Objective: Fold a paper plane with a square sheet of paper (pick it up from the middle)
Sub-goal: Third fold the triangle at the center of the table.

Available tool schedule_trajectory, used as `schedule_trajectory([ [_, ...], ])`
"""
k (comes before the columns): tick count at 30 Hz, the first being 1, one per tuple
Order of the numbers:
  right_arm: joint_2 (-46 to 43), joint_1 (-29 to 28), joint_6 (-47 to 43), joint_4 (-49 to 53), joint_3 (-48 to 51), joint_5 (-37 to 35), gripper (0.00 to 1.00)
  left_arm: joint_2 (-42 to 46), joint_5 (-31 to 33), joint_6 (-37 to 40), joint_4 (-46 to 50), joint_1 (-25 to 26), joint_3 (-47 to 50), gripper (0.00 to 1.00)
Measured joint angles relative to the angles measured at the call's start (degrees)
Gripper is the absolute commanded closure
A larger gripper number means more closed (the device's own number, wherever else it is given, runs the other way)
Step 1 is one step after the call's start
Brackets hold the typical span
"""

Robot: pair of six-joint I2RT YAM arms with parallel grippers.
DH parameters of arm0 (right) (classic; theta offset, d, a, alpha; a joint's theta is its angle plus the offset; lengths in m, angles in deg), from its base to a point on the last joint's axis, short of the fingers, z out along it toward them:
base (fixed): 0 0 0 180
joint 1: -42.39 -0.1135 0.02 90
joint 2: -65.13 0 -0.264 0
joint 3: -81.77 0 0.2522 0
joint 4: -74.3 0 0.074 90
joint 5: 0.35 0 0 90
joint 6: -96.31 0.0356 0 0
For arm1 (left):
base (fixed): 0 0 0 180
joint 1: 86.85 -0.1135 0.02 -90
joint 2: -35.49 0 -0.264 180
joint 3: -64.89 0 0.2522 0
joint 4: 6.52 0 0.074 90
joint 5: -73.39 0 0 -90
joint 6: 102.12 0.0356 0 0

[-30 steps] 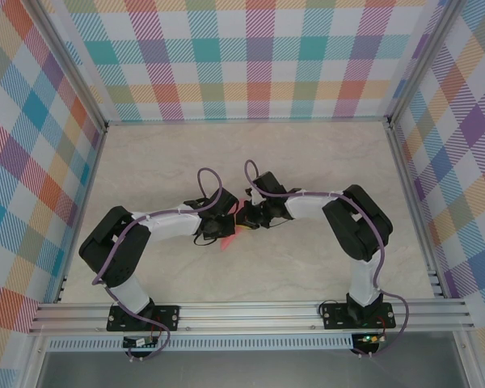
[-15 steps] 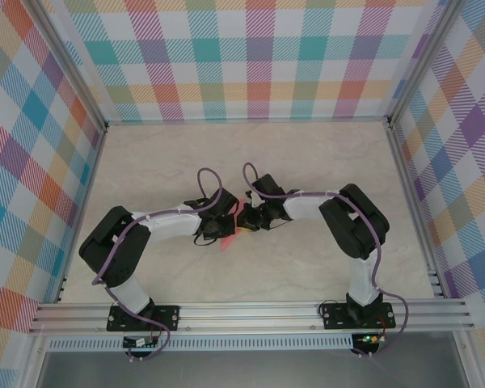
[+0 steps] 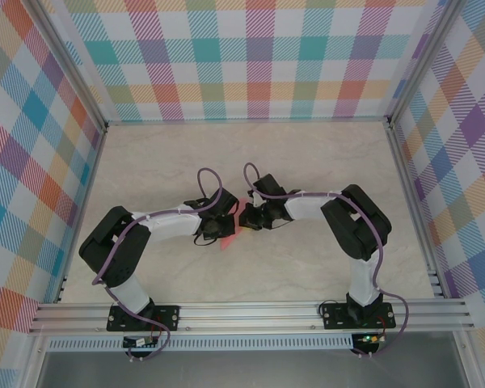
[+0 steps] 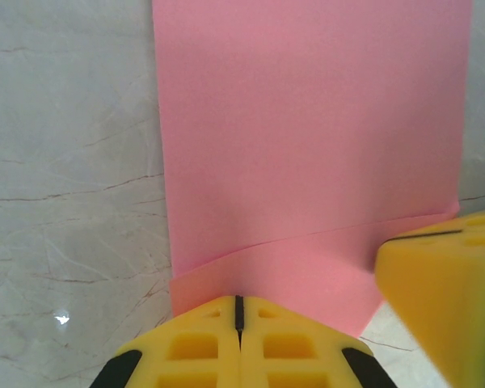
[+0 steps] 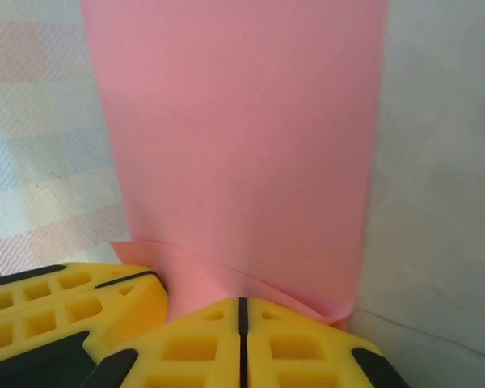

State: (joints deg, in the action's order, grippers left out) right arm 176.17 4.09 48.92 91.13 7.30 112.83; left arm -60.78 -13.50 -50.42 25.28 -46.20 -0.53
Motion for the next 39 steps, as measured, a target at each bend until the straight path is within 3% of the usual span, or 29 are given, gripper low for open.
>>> schedule_trajectory([
  [21, -4.7, 2.0, -0.1, 3.8, 0.0, -6.5, 0.92, 0.0, -0.1, 0.0, -0.2, 0.0, 0.1, 1.0],
  [29, -6.3, -0.5, 0.3, 2.3, 0.0, -3.4, 0.92, 0.0, -0.1, 0.0, -0.2, 0.0, 0.1, 1.0],
  [39, 0.1, -1.1, 2.0, 0.6, -0.2, 0.1, 0.92, 0.3, -0.5, 0.0, -0.1, 0.0, 0.2, 1.0],
])
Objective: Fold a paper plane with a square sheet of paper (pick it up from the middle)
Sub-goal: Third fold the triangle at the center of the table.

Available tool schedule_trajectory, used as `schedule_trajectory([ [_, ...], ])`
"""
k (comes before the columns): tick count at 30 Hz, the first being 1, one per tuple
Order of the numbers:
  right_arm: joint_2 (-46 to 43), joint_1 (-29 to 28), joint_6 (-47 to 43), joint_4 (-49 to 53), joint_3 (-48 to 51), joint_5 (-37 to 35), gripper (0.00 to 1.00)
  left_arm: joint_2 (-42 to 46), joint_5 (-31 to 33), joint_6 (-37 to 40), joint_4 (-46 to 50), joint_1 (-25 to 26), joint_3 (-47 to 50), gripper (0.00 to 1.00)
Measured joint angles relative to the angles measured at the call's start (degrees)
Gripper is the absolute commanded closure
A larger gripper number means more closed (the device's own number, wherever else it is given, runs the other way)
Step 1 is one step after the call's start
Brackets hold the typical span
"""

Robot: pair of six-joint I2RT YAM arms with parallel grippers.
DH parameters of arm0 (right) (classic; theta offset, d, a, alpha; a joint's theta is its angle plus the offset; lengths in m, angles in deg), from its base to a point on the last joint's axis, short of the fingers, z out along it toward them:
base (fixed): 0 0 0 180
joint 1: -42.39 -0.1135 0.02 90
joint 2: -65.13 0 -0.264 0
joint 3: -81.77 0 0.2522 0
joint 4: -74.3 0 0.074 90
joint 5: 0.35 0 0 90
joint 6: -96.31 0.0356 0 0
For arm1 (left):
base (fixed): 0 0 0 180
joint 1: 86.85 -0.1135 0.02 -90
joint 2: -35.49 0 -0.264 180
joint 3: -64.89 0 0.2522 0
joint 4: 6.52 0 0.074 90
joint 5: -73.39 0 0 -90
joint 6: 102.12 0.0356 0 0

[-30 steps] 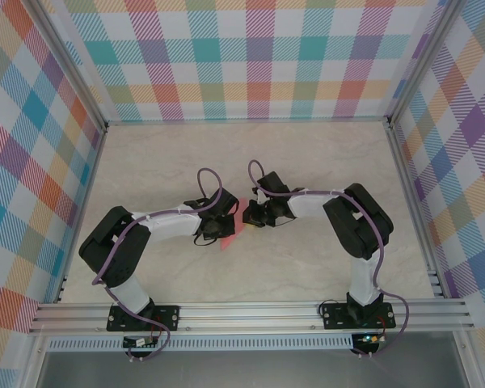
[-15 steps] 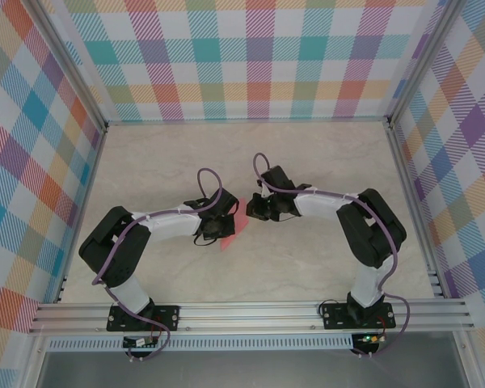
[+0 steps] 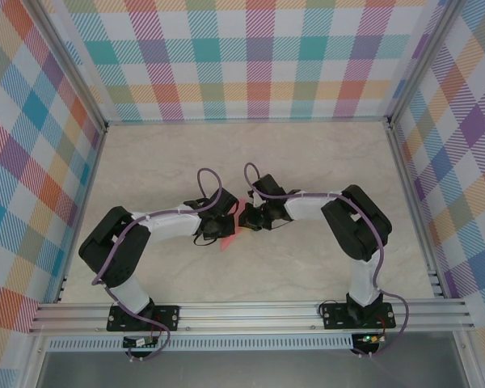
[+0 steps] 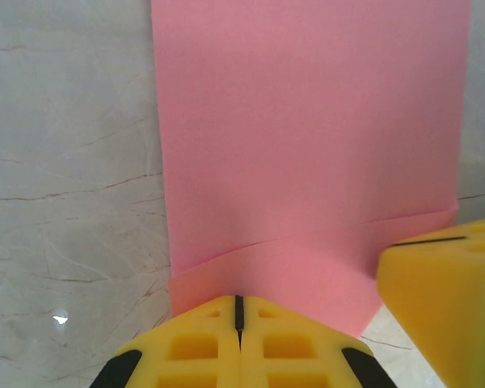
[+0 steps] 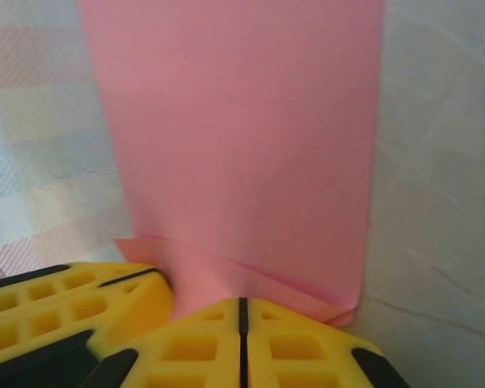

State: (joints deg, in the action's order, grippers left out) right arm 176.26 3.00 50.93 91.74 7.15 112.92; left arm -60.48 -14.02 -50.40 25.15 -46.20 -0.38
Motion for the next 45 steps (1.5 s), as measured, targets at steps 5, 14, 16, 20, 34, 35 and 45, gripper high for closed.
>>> schedule_trajectory([
  [5, 0.2, 0.0, 0.0, 0.0, 0.0, 0.0, 0.92, 1.5, -0.8, 0.2, 0.6, 0.0, 0.0, 0.99],
  [14, 0.2, 0.0, 0.0, 0.2, 0.0, -0.3, 0.92, 10.2, -5.4, -0.3, -2.2, 0.0, 0.3, 0.94],
  [16, 0.2, 0.0, 0.1, 0.2, 0.0, -0.3, 0.92, 10.6, -7.0, -1.0, -4.1, 0.0, 1.0, 0.94],
  [20, 0.2, 0.0, 0.4, 0.4, -0.1, -0.5, 0.92, 9.7, -9.1, -2.4, -6.5, 0.0, 3.1, 0.94],
  [34, 0.2, 0.0, 1.3, 1.0, -0.5, -1.0, 0.92, 4.0, -11.1, -4.3, -9.2, 0.0, 6.6, 0.95],
  [35, 0.2, 0.0, 1.3, 1.1, -0.5, -1.1, 0.92, 4.0, -11.1, -4.3, -9.1, 0.0, 6.7, 0.96],
  [45, 0.4, 0.0, 1.3, 2.2, -1.2, -1.4, 0.92, 4.4, -10.5, -3.9, -9.1, 0.0, 8.2, 0.96],
])
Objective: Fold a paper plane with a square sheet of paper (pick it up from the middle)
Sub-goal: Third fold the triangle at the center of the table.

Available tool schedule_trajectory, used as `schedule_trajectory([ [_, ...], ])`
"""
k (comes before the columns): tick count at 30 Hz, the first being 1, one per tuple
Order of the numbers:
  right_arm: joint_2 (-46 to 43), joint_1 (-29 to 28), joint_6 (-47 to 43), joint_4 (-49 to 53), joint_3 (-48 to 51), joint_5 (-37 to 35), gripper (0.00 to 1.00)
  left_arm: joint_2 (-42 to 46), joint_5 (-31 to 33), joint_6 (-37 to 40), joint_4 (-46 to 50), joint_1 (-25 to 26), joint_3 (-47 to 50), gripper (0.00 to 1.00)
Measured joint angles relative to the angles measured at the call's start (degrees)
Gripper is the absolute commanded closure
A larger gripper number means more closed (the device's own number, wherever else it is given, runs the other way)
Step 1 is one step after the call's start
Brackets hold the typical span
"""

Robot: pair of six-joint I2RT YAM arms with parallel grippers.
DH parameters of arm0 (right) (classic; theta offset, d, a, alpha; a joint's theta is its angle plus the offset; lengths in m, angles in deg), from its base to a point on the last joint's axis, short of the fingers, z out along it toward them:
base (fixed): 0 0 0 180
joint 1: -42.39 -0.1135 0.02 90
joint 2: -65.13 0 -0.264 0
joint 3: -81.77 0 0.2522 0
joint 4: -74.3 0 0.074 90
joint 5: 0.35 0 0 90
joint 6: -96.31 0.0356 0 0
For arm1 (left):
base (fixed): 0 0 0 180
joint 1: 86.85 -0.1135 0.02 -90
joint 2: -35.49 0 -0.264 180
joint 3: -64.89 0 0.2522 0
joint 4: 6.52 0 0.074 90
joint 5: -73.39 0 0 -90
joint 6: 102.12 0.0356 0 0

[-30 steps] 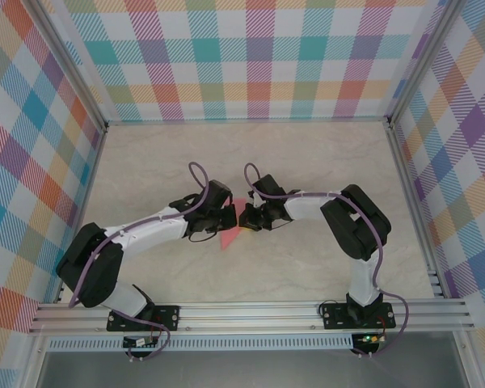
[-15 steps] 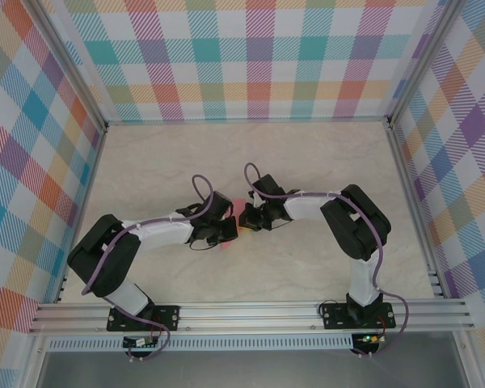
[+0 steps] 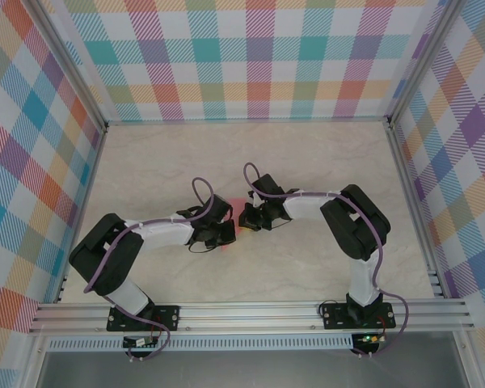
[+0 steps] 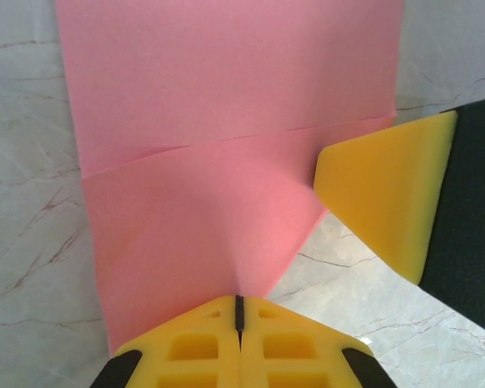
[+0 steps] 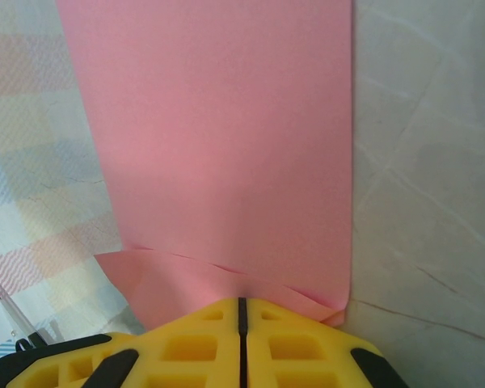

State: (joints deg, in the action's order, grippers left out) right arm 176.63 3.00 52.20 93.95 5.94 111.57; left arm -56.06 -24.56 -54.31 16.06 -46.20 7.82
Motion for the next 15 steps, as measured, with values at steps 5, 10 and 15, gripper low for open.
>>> schedule_trajectory([
  [5, 0.1, 0.0, 0.0, 0.6, -0.3, 0.0, 0.92, 2.1, 0.7, 0.2, 2.0, 0.0, 1.3, 0.96],
  [10, 0.2, 0.0, 0.0, 0.7, -0.4, 0.0, 0.92, 4.4, 1.6, 0.3, 5.2, 0.0, 2.4, 0.96],
  [15, 0.3, 0.0, 0.0, 1.0, -0.7, 0.0, 0.92, 5.7, 2.8, 0.3, 8.2, 0.0, 2.8, 0.96],
])
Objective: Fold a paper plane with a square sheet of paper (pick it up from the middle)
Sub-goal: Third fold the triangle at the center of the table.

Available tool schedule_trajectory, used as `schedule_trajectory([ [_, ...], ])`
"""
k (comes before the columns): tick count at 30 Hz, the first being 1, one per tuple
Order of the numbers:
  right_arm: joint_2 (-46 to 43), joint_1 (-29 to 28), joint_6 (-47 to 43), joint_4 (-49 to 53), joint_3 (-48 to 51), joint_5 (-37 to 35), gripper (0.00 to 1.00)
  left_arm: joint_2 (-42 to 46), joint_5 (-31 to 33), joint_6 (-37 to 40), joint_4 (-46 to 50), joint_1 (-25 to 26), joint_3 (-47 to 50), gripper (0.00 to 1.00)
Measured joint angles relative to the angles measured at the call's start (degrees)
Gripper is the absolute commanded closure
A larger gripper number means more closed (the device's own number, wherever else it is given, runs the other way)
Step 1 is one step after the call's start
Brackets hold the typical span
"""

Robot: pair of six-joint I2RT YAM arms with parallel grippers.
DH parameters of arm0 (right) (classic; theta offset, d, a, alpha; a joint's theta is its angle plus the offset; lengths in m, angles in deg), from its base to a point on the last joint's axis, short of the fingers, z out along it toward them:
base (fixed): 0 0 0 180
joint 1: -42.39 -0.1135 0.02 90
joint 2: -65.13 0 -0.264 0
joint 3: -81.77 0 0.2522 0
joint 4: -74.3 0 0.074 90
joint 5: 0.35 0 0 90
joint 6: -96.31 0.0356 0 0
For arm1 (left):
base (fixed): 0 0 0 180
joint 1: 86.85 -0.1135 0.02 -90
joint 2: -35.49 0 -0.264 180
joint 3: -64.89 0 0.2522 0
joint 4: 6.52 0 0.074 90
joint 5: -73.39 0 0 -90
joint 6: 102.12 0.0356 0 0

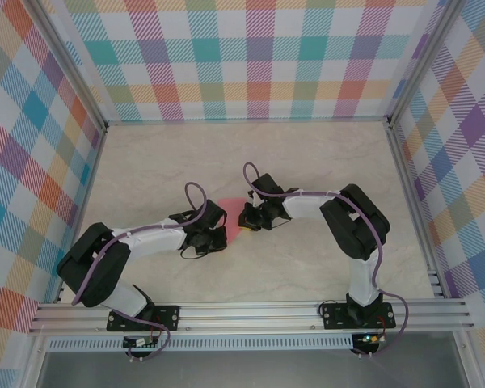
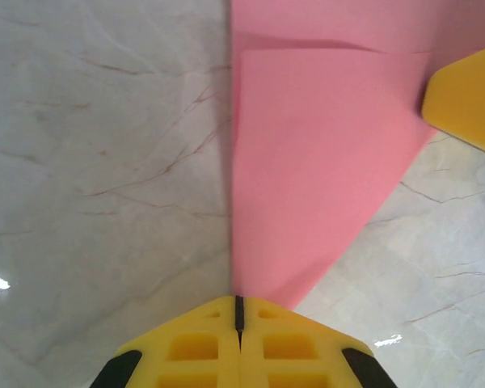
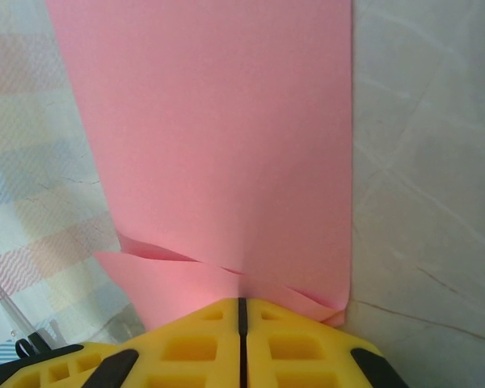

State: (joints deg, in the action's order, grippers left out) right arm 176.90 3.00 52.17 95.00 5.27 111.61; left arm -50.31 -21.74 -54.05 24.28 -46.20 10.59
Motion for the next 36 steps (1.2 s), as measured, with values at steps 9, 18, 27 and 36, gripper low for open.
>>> schedule_trajectory([
  [9, -0.3, -0.3, -0.4, 0.7, -0.9, 1.0, 0.92, 0.0, 0.3, 0.0, 0.5, 0.0, 0.0, 0.97],
  [18, -1.9, -3.5, 0.6, -1.6, -1.0, 2.8, 0.92, 0.0, 0.5, 0.0, 0.4, 0.0, 0.0, 0.97],
  [27, -0.2, -4.7, 3.2, -3.6, -0.7, 3.4, 0.92, 0.5, 0.8, -0.3, 0.4, 0.0, 0.3, 0.97],
  [36, 1.2, -4.6, 4.5, -5.6, 1.2, 3.4, 0.93, 4.8, 1.3, -2.0, -2.3, 0.0, 1.4, 0.96],
])
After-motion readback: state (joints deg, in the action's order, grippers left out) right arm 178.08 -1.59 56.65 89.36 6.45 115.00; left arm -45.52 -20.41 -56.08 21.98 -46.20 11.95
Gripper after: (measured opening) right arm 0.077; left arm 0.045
